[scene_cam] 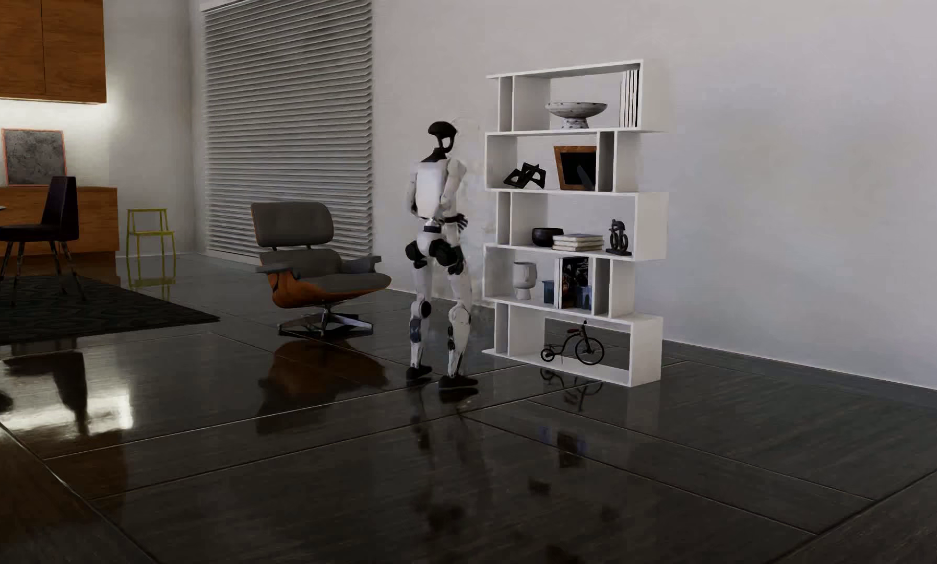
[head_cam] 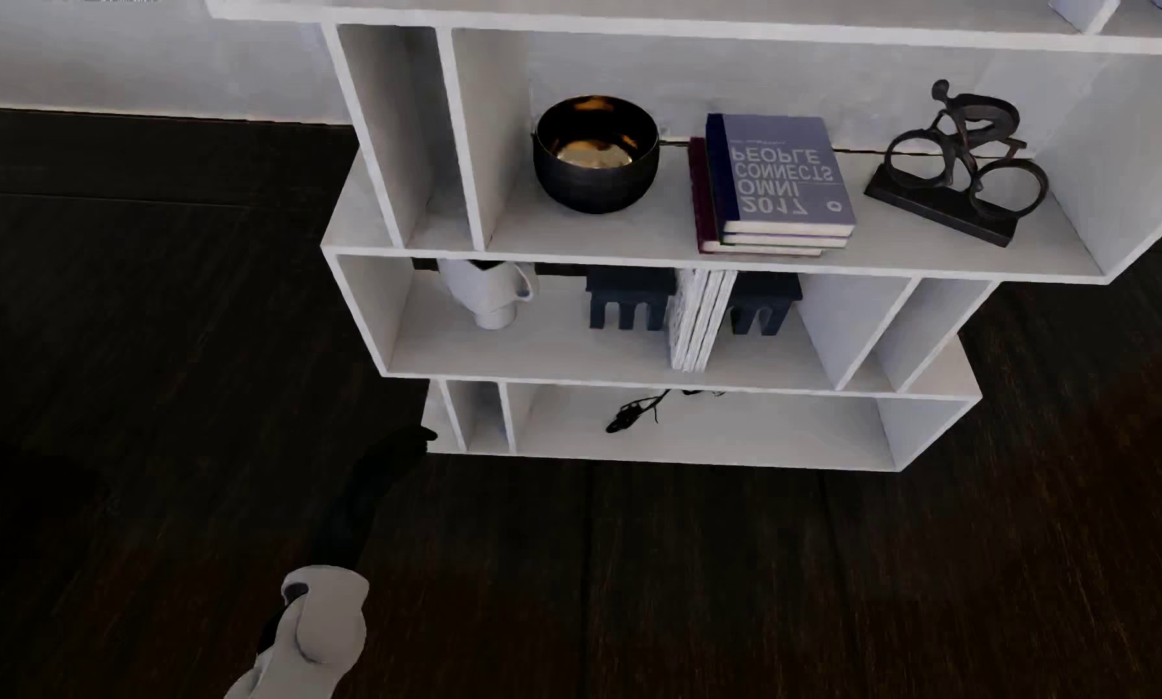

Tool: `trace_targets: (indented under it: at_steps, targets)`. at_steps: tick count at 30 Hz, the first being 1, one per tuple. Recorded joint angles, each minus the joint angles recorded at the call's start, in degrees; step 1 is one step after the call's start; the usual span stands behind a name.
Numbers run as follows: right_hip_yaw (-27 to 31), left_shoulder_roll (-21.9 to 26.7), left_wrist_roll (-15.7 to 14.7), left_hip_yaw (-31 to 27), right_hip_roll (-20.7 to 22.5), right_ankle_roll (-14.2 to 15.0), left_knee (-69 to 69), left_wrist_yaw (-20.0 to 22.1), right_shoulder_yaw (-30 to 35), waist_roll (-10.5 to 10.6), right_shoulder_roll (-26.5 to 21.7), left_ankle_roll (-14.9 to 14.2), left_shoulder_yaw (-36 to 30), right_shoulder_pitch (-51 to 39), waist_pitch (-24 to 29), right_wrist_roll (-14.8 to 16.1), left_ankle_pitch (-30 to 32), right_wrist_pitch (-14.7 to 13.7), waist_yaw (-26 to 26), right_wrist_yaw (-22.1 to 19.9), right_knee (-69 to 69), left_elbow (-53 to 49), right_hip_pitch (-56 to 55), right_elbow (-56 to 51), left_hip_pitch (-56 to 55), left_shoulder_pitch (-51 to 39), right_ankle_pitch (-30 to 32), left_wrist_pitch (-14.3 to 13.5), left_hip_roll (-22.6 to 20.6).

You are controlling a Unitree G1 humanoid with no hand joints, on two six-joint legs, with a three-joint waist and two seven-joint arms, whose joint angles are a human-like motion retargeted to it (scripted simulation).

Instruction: Head to the light gray shelves

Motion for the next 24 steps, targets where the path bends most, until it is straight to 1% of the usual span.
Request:
trace_targets:
  at_steps: [1,3,4,5,6,8,10,12,14,16,17,19,20,21,22,23,24]
  targets:
    - [0.4,-0.4,0.4,0.6,1.0,0.5,0.0,-0.4,-0.6,0.2,0.6,-0.3,1.8,-1.4,-0.1,0.2,0.0,0.3,0.1,0.0,-2.1,1.6,0.8,0.4,0.2,1.2,1.0,2.1,0.8]
    - [1.5,-2.3,1.7,2.1,2.8,0.1,-0.2,-0.4,-1.5,0.7,1.1,-1.1,5.3,-6.0,-0.2,-0.3,0.0,0.4,0.3,-0.9,-3.3,7.4,0.9,0.0,0.8,4.0,1.7,6.4,2.3]
    - [2.2,-3.1,2.0,2.9,3.5,-0.3,-0.3,-1.3,-1.9,0.9,1.3,-1.5,6.6,-8.9,-0.2,-0.5,0.0,0.2,0.4,-1.4,-2.8,10.7,0.5,-0.8,1.2,5.5,1.5,8.3,3.1]
    - [2.9,-3.4,2.9,3.7,4.2,-0.5,-0.3,-2.0,-2.0,1.1,1.4,-1.8,7.4,-12.2,-0.1,-1.3,-0.1,0.0,0.5,-2.1,-2.2,14.3,0.1,-2.0,1.5,6.9,1.2,9.5,3.8]
    - [3.5,-3.5,3.8,4.3,4.9,-0.8,-0.2,-3.0,-2.2,1.3,1.2,-2.1,7.9,-15.3,0.0,-2.0,-0.1,-0.6,0.5,-2.3,-1.8,18.0,-0.1,-3.4,1.7,8.5,0.9,10.5,4.5]
    - [3.9,-3.7,6.0,4.8,5.9,-1.5,0.2,-5.9,-2.2,1.7,1.8,-2.9,8.0,-21.3,0.2,-4.4,-0.2,-1.8,0.5,-2.2,-1.2,25.3,-0.3,-6.7,1.8,10.9,0.3,14.5,5.6]
    - [3.5,-3.6,8.1,4.5,6.7,-2.3,0.9,-8.9,-2.0,2.1,2.3,-3.6,8.5,-25.5,0.3,-6.4,-0.3,-3.9,0.8,-2.7,-1.2,31.0,-0.1,-11.6,1.6,13.0,-0.1,18.3,6.6]
    - [2.6,-3.7,9.6,3.5,7.2,-2.9,1.9,-10.2,-1.7,2.4,2.5,-4.1,9.3,-28.0,0.6,-7.6,-0.5,-5.6,1.4,-2.3,-0.8,34.3,0.0,-16.1,1.0,14.8,-0.8,20.7,7.4]
    - [1.0,-3.8,10.5,1.6,7.4,-3.7,3.7,-11.8,-1.3,2.7,2.2,-4.8,10.0,-29.4,0.9,-8.1,-1.1,-6.3,2.1,-1.0,0.3,35.2,0.0,-18.9,-0.3,15.9,-1.7,21.6,8.2]
    - [-1.4,-4.1,10.6,-1.0,7.5,-4.3,5.8,-12.6,-0.8,3.0,1.7,-5.4,11.3,-29.8,1.2,-7.7,-1.4,-6.0,2.7,0.4,1.0,34.0,0.4,-18.8,-2.0,16.5,-2.7,20.7,8.8]
    - [-2.7,-4.4,10.5,-2.4,7.5,-4.5,6.2,-12.1,-0.4,3.1,1.6,-5.7,12.2,-29.6,1.2,-7.2,-1.3,-5.3,2.9,1.1,1.1,33.0,0.9,-17.5,-2.5,16.5,-3.1,19.8,8.9]
    - [-5.5,-4.9,10.4,-5.2,7.6,-5.1,5.9,-10.0,0.6,3.3,1.5,-6.3,13.5,-29.1,1.1,-5.9,-1.0,-2.6,3.0,3.0,0.8,30.5,2.1,-12.2,-2.9,15.7,-3.7,17.9,8.8]
    - [-6.8,-5.1,10.5,-6.6,7.6,-5.3,5.6,-9.1,1.1,3.3,1.7,-6.7,13.8,-28.7,1.1,-5.4,-0.7,-0.7,3.0,4.0,0.7,29.2,2.6,-8.6,-3.1,15.0,-4.0,17.0,8.6]
    - [-8.2,-4.9,11.4,-7.8,7.5,-5.5,5.3,-8.3,1.6,3.3,2.0,-7.0,13.2,-28.0,1.0,-4.8,-0.4,1.1,3.0,4.6,0.6,28.1,3.0,-4.8,-3.3,14.2,-4.3,16.2,8.4]
    - [-9.5,-4.9,11.9,-9.1,7.3,-5.7,5.0,-8.1,2.2,3.3,2.3,-7.2,12.9,-27.2,0.9,-4.1,0.1,2.8,3.0,5.4,0.5,27.2,3.4,-0.9,-3.6,13.2,-4.5,15.8,8.2]
    - [-10.6,-5.4,11.3,-10.1,7.2,-5.8,4.8,-8.4,2.9,3.3,2.4,-7.5,12.5,-25.8,0.8,-3.6,0.5,3.9,3.0,6.1,0.4,26.4,3.8,2.1,-3.9,11.5,-4.8,16.1,7.9]
    - [-11.7,-5.3,10.7,-11.0,7.0,-5.9,4.5,-8.8,4.1,3.3,2.5,-7.7,12.0,-24.9,0.7,-3.3,1.0,4.3,2.9,6.6,0.3,25.5,4.1,5.1,-4.1,11.0,-5.0,15.4,7.7]
